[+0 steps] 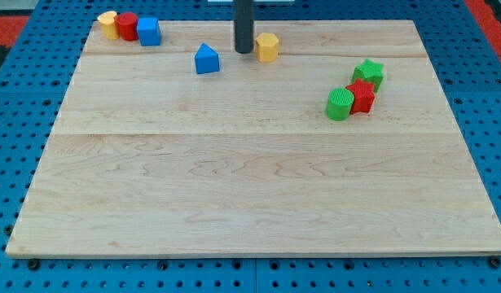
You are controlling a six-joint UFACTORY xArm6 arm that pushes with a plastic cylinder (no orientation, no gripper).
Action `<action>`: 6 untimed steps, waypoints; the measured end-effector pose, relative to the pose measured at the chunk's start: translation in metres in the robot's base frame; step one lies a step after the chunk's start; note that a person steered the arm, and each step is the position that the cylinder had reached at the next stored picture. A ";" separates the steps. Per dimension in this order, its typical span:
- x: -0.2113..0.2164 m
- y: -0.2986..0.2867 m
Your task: Push the yellow hexagon to the left of the red star
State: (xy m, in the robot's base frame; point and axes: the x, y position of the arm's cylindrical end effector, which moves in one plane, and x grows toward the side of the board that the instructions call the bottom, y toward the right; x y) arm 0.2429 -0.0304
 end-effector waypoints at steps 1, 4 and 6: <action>-0.013 0.029; 0.090 0.092; 0.119 -0.016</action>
